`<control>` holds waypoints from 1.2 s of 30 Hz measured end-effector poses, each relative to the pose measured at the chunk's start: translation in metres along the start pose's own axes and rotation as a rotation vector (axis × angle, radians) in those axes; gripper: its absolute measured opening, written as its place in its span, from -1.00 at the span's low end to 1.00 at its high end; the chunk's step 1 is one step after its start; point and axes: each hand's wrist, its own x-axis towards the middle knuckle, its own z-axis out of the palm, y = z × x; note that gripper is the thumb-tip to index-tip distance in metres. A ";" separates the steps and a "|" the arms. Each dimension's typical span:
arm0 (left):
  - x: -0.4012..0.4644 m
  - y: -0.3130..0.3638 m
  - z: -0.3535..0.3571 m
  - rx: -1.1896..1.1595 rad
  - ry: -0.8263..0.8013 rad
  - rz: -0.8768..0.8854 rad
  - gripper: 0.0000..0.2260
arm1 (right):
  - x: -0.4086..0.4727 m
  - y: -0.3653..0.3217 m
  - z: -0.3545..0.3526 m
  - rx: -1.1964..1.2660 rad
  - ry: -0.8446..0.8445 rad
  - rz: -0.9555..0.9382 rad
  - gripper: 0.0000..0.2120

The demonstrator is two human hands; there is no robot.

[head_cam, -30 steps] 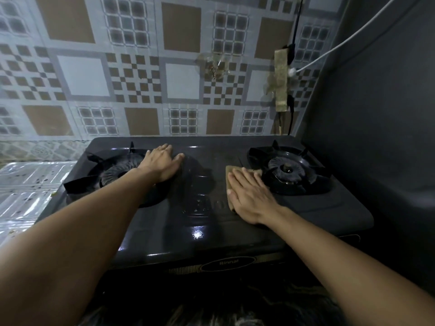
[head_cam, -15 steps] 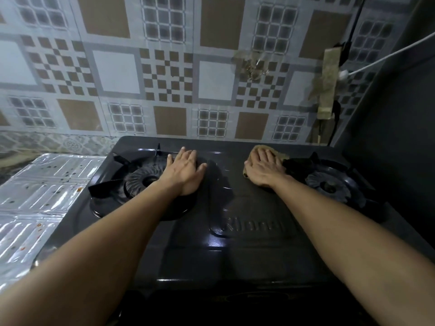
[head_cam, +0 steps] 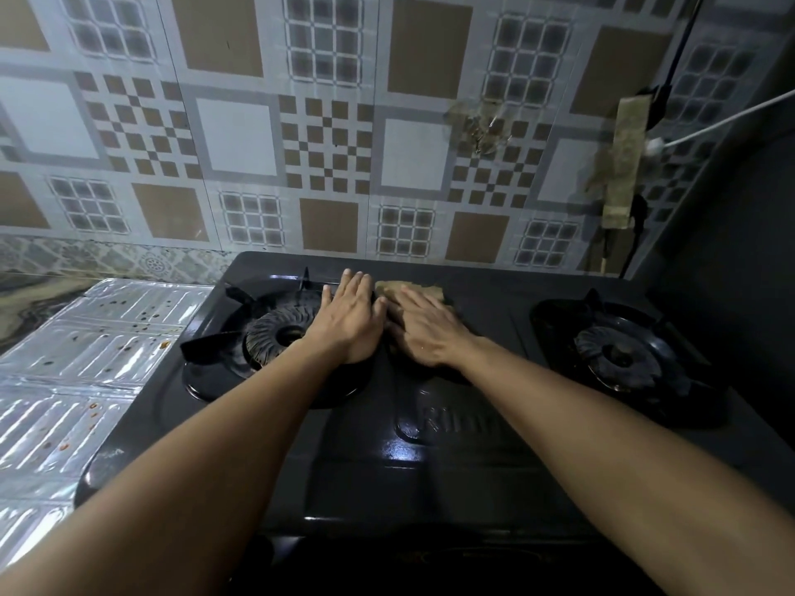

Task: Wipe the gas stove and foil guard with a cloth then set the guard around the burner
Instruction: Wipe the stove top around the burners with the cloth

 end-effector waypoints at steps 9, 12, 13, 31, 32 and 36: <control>-0.001 -0.001 0.002 0.011 -0.014 -0.019 -0.49 | -0.086 -0.027 0.001 0.438 0.263 0.021 -0.79; 0.000 -0.002 -0.001 0.020 -0.034 -0.020 -0.48 | -0.096 -0.016 -0.034 1.144 0.336 0.236 -0.79; 0.000 -0.001 -0.002 0.020 -0.037 -0.018 -0.48 | -0.095 -0.008 -0.045 1.376 0.364 0.312 -0.78; 0.003 -0.003 0.001 0.046 -0.034 -0.022 -0.48 | -0.079 0.047 -0.043 0.136 0.144 0.501 -0.81; 0.004 -0.003 0.001 0.044 -0.033 -0.021 -0.48 | -0.074 0.046 -0.043 0.131 0.124 0.500 -0.81; 0.004 -0.004 0.002 0.033 -0.033 -0.017 -0.48 | -0.062 0.051 -0.039 0.284 0.145 0.340 -0.55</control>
